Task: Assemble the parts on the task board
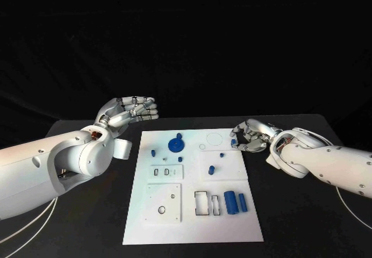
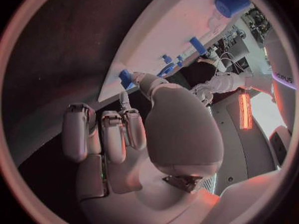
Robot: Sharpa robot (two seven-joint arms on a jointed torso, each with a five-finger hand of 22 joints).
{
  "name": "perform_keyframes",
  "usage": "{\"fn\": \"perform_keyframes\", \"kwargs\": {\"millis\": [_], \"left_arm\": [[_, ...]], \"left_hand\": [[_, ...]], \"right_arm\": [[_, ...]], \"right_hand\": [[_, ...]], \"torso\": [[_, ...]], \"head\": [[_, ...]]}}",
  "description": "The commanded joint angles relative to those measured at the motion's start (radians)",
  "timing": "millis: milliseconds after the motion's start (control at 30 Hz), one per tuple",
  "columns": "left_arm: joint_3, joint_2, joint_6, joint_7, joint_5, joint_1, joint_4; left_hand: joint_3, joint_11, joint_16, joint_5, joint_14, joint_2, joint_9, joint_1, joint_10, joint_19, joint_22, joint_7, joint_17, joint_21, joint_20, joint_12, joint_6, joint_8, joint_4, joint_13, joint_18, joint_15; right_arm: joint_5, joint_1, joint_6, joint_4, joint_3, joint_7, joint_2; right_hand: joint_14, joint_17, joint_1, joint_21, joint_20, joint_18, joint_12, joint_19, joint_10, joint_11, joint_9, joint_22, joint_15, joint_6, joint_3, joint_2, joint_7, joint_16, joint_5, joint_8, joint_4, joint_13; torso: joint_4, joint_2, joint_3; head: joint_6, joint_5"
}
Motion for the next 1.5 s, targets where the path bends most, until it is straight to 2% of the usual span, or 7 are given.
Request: {"fn": "perform_keyframes", "kwargs": {"millis": [33, 333, 1133, 1333, 1500], "left_arm": [[0.001, 0.003, 0.020, 0.004, 0.002, 0.000, 0.001], [0.000, 0.003, 0.020, 0.003, 0.002, 0.000, 0.000], [0.000, 0.001, 0.021, 0.001, 0.002, 0.000, -0.001], [0.000, 0.001, 0.021, 0.000, 0.002, 0.000, -0.001], [0.000, 0.000, 0.021, 0.000, 0.002, 0.000, 0.000]], "left_hand": [[0.004, -0.002, -0.003, -0.004, -0.006, -0.001, 0.000, -0.011, -0.006, -0.003, -0.001, 0.009, 0.002, -0.005, 0.006, -0.006, -0.009, -0.006, -0.003, 0.001, 0.010, 0.002], [0.004, -0.002, -0.003, -0.004, -0.006, -0.001, 0.000, -0.011, -0.006, -0.003, -0.001, 0.009, 0.002, -0.005, 0.006, -0.006, -0.009, -0.006, -0.003, 0.001, 0.010, 0.002], [0.004, -0.002, -0.003, -0.004, -0.006, -0.001, 0.000, -0.011, -0.006, -0.003, -0.001, 0.009, 0.002, -0.005, 0.006, -0.006, -0.009, -0.006, -0.003, 0.001, 0.010, 0.002], [0.004, -0.002, -0.003, -0.004, -0.006, -0.001, 0.000, -0.011, -0.006, -0.003, -0.001, 0.009, 0.002, -0.005, 0.006, -0.006, -0.009, -0.006, -0.003, 0.001, 0.010, 0.002], [0.004, -0.001, -0.005, -0.005, -0.007, 0.000, 0.000, -0.012, -0.008, -0.003, -0.002, 0.009, 0.003, -0.005, 0.007, -0.006, -0.009, -0.007, -0.003, 0.001, 0.010, 0.003]], "right_arm": [[0.001, -0.004, -0.006, -0.002, 0.000, -0.005, 0.006], [-0.002, -0.006, -0.001, -0.007, 0.000, -0.010, 0.011], [-0.010, -0.008, 0.003, -0.009, 0.000, -0.017, 0.013], [-0.011, -0.008, -0.003, -0.010, 0.000, -0.018, 0.014], [-0.013, -0.008, -0.018, -0.009, 0.000, -0.020, 0.014]], "right_hand": [[0.104, 0.263, 0.001, 0.002, 0.006, -0.003, 0.006, 0.004, 0.004, 0.001, -0.001, 0.074, 0.008, 0.016, 0.008, 0.010, 0.000, 0.004, -0.006, 0.008, 0.000, 0.125], [0.104, 0.263, 0.003, 0.004, -0.001, -0.004, 0.014, 0.007, 0.012, -0.010, 0.005, 0.078, -0.001, 0.067, 0.023, 0.021, -0.013, 0.004, -0.011, 0.036, -0.010, 0.134], [0.104, 0.263, -0.004, 0.007, -0.004, -0.005, 0.017, 0.010, 0.016, -0.014, 0.007, 0.082, -0.004, 0.079, 0.027, 0.027, -0.018, 0.004, -0.012, 0.044, -0.008, 0.138], [0.104, 0.263, -0.006, 0.011, -0.012, -0.006, 0.022, 0.014, 0.022, -0.025, 0.018, 0.088, -0.013, 0.112, 0.038, 0.042, -0.031, 0.004, -0.013, 0.066, -0.013, 0.144], [0.104, 0.263, -0.008, 0.014, -0.023, -0.007, 0.028, 0.017, 0.028, -0.040, 0.036, 0.093, -0.027, 0.151, 0.045, 0.056, -0.049, 0.004, -0.016, 0.095, -0.021, 0.151]], "torso": [[-0.0009, 0.000, 0.0007], [-0.0009, 0.000, 0.0007], [-0.0021, 0.000, 0.0024], [-0.0021, 0.000, 0.0024], [-0.0014, 0.000, 0.0025]], "head": [[0.001, 0.005], [-0.002, 0.004], [-0.004, 0.001], [-0.007, 0.000], [-0.008, -0.001]]}}
